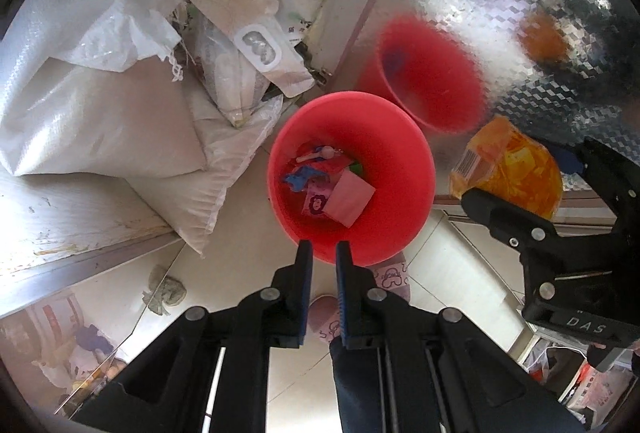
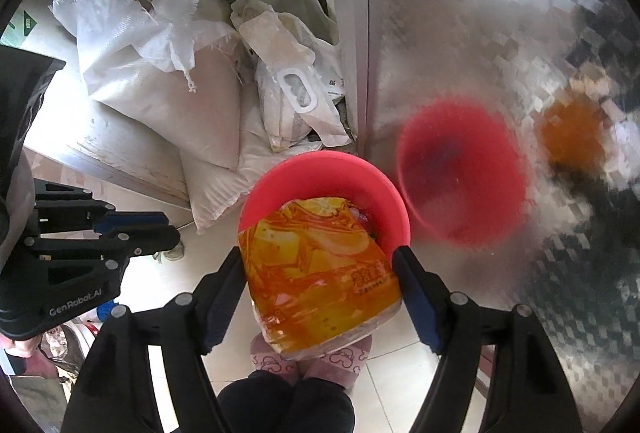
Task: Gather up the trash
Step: 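Open the right gripper to drop the orange chip bag into the red bin, then raise both tools back over the counter toward the remaining items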
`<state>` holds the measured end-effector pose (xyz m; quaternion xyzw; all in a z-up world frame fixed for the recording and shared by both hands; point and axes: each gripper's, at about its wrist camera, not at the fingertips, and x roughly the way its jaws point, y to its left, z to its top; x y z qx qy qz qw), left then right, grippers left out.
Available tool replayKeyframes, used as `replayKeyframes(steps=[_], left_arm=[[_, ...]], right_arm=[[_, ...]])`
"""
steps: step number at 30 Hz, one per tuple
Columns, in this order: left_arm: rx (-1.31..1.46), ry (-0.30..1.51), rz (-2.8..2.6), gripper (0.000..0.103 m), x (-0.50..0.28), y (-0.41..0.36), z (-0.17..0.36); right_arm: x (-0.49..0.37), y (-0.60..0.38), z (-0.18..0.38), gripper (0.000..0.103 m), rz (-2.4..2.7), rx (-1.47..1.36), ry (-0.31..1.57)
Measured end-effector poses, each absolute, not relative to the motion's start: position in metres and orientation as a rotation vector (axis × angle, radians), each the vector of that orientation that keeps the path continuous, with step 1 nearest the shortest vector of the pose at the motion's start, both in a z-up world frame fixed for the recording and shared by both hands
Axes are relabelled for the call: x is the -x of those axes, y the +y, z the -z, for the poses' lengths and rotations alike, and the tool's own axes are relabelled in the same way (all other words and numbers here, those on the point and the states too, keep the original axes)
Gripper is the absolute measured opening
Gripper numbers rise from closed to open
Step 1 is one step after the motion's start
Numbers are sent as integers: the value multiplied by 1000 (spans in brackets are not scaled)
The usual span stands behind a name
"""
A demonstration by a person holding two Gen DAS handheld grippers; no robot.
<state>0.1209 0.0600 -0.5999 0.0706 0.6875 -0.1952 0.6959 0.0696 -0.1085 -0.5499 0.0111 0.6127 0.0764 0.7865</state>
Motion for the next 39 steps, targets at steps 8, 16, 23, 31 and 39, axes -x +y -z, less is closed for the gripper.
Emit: replayKeyframes(steps=[8,16,23,31,39], left_arm=[[-158,1533,426,14,-111,66,577],[-201,1508,395,20,-93,73,526],[-235,1471,392,22,-74,87,452],[-199,1379,384,26,-50,105,351],[-123,1282,382,32,-49,115,264]], right_arm=[[-66,-105,534,86,-181,3,1308],[-52,-99,488,89,-185,19,1281],[-34,-86,425,90,-180,31,1259],[-8,-70,328,91,-153,43,1214],[-5,-63,243,95,-123,50,1133]])
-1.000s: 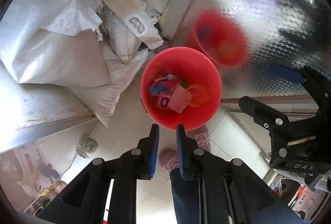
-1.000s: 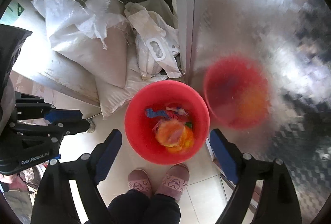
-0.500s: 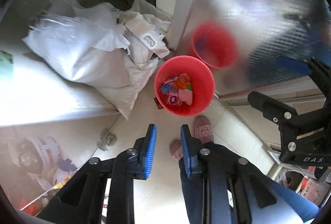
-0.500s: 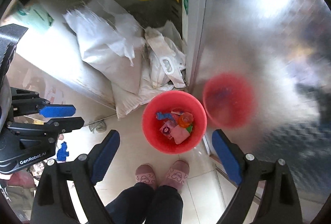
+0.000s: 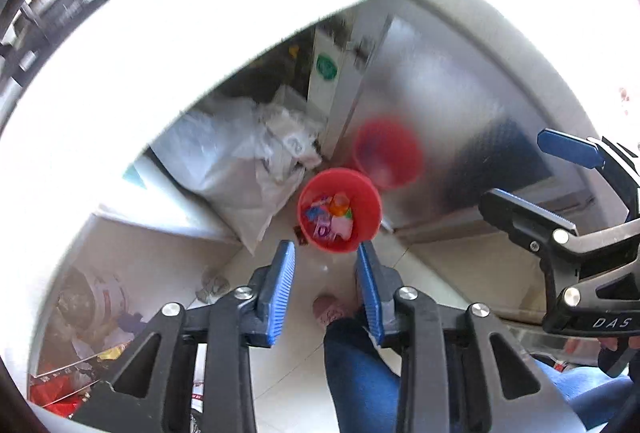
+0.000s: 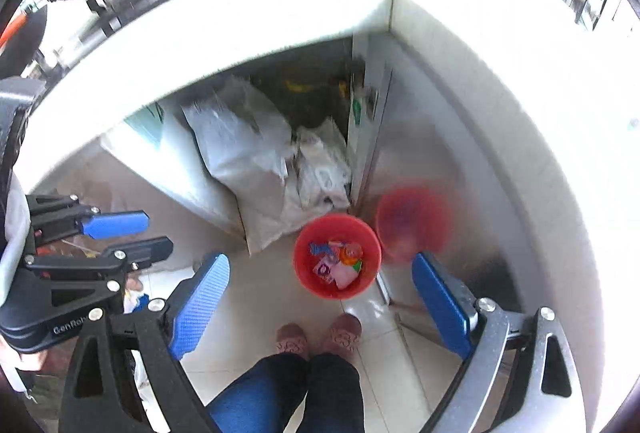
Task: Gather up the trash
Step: 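Raise both tools back over the counter toward the remaining items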
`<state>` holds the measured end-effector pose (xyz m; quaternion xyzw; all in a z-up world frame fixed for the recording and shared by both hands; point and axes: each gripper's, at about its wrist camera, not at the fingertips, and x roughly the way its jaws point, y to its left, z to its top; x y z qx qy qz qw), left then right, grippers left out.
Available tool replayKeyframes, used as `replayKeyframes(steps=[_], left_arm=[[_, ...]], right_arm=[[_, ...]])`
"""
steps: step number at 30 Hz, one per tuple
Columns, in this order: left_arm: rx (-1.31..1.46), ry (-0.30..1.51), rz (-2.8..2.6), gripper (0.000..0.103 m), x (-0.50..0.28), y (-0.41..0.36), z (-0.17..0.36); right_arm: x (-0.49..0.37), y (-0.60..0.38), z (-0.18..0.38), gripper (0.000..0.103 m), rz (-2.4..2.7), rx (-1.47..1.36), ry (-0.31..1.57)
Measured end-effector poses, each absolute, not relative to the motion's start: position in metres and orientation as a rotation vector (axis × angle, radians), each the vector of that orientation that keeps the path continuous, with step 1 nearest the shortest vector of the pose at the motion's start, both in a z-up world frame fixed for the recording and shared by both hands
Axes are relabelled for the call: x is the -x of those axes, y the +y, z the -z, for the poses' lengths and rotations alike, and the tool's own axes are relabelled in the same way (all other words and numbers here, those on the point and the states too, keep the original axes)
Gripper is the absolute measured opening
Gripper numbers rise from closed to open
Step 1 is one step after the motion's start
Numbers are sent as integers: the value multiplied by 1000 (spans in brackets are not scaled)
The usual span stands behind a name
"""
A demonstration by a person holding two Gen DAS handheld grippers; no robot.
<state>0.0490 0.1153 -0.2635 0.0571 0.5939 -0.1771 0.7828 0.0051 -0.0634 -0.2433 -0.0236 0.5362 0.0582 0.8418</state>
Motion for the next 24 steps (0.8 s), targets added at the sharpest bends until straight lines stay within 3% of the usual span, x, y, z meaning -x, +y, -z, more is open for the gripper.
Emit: replayKeyframes(steps=[3,5,9,12,18,20,24], left_arm=[[-126,1226,362,33,-55,116,233],[-122,1194,357,42,-63,115,215],[-123,1138,381,44,-80,109,187],[-137,1100,400,54,-95,100,166],[-168,1038,462,63,-126,72,143],[-184,1031,478,74,-143,60,136],[-231,1012,498,76,-172,30,128]], right_arm=[[-11,-64,219,98,-96,93,1095],[-16,-66,206,99,-88,100,1085],[-21,-73,180,101,-68,115,1030],[-30,-83,164,101,-46,111,1000],[-51,-104,134,102,15,121,938],[-59,-115,128,102,35,125,931],[-84,-138,119,102,61,114,951]])
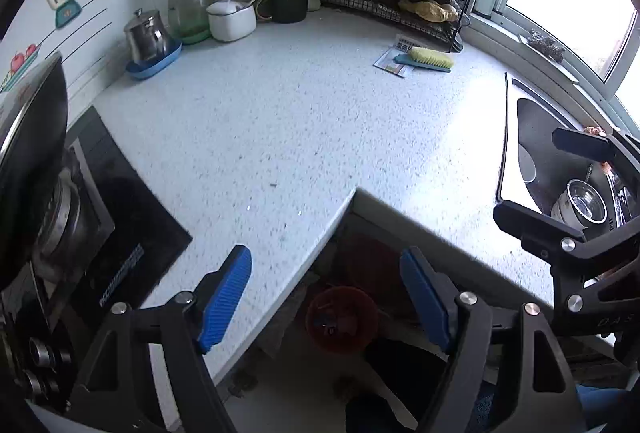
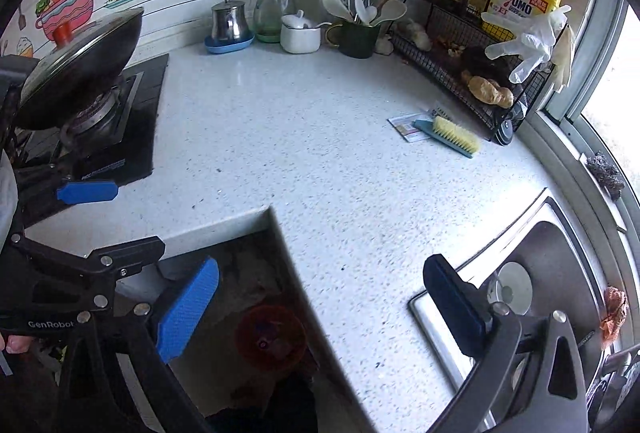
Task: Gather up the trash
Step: 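Raise both tools back over the counter toward the remaining items, then move the right tool toward the yellow scrub brush and leaflet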
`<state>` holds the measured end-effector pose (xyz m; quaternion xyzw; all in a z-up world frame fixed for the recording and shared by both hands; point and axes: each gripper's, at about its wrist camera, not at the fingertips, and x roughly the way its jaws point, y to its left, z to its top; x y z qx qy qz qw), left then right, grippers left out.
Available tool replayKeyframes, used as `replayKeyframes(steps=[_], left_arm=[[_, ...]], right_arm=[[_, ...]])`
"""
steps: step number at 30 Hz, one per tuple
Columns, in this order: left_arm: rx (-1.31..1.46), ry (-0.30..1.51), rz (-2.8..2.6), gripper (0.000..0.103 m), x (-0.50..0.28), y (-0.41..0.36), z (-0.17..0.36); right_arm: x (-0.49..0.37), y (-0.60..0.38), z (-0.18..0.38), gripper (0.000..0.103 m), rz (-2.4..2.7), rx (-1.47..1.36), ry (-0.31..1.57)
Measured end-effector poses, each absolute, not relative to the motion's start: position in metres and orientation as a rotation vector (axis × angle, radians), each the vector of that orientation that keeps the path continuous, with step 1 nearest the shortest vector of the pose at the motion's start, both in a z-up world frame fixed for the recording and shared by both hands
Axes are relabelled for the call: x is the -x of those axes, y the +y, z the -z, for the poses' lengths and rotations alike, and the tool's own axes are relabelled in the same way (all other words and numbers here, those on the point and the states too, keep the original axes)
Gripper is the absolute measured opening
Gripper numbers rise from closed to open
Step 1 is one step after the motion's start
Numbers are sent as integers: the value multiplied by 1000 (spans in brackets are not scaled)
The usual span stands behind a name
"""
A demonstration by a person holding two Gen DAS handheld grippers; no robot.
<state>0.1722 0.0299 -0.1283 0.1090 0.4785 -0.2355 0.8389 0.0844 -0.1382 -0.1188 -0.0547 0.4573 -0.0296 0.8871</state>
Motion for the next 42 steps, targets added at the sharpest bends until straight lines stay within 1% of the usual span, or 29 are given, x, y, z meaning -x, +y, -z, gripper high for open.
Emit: replayKeyframes(steps=[2,11,17,23,28,42], left_arm=[[-245,1005,513,81,-186,15,122],[-264,1003,539,82,-265,-49,107],[-249,1045,534,82,-308,-83,113],[-275,1062,493,82,-343,-116,124],[-266,1112,469,82,-371,-138,143],[-276,1185,426,82,-429,-172,190]], right_arm=[[-97,-149,115,102,73,117,956],[-150,-212,101,102,94,88,979],[-186,-249,101,102,71,126,995],[-221,-283,117,102,7,127,1031],[-250,-305,134,102,-37,122,1056],[-316,-330,187,102,-188,176,1162]])
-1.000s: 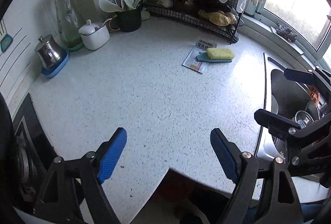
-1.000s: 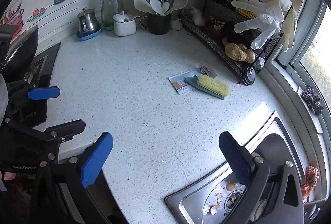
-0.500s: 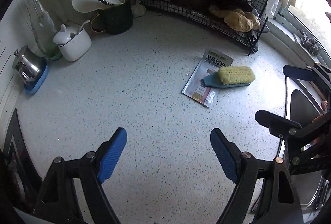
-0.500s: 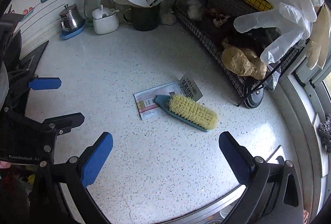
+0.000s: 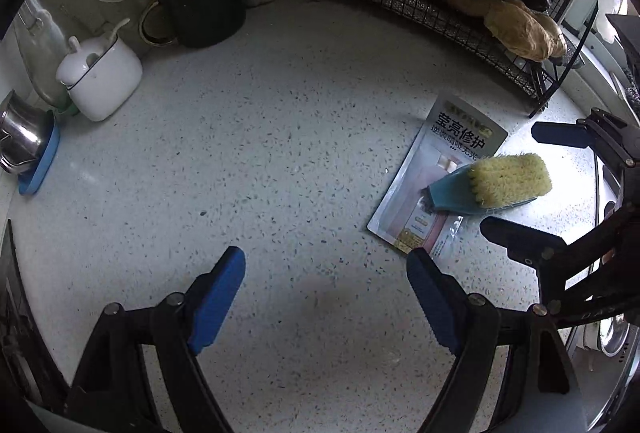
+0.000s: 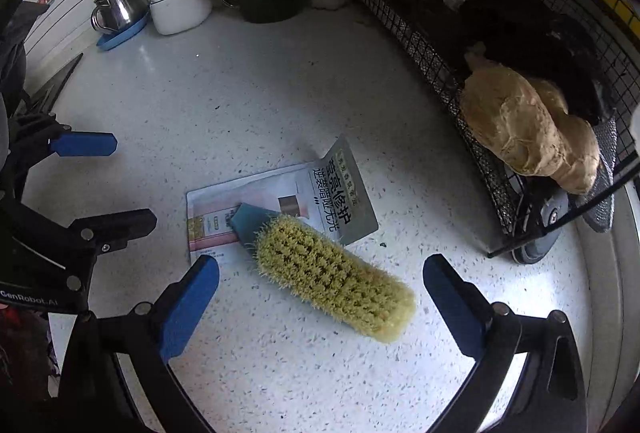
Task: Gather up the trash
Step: 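Move the right tool toward the yellow scrub brush and leaflet, then grasp the yellow scrub brush by its blue handle with the right gripper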
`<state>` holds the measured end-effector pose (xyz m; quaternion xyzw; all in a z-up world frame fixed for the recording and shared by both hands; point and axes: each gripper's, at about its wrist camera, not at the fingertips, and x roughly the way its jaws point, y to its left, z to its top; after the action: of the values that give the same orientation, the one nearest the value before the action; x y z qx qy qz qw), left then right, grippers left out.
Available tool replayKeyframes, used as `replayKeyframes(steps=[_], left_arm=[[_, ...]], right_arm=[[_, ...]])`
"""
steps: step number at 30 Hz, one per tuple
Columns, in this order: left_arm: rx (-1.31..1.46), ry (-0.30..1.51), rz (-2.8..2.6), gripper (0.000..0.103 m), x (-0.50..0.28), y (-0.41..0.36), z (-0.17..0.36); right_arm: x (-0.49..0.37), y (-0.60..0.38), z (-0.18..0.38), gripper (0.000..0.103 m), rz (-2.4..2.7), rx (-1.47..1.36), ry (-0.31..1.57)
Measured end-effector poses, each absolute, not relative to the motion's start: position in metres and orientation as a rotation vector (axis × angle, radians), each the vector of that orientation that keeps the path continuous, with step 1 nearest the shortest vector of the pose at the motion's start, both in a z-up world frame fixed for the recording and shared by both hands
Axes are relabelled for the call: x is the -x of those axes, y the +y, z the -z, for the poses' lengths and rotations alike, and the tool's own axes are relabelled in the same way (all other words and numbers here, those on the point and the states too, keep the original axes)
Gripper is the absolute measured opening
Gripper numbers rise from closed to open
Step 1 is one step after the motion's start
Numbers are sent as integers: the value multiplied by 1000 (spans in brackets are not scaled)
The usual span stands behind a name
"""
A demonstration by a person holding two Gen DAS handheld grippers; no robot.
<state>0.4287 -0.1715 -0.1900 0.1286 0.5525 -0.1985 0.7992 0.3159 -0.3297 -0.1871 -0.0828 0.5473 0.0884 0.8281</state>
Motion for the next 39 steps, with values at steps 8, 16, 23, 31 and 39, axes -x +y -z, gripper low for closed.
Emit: replayKeyframes(steps=[8,16,23,31,39], left_arm=[[-310,1207,432,82,-432,-175,203],[-320,1199,467,82,-423,-167,197],[-419,1149,533,82,-406,-173,177],[-434,1150,608,82,-405,-195,162],[-384,1195,646,82,-409,-250,161]], right_arm=[[-330,-318,201,87,-288,211,1222],[-308,-304,191,52,-317,223,1217],[-272,-299,177,39,-288,148,1207],[-233,-318,156,38,-186,-26,1159],[-231,-366,155,38,10,-118,1125]])
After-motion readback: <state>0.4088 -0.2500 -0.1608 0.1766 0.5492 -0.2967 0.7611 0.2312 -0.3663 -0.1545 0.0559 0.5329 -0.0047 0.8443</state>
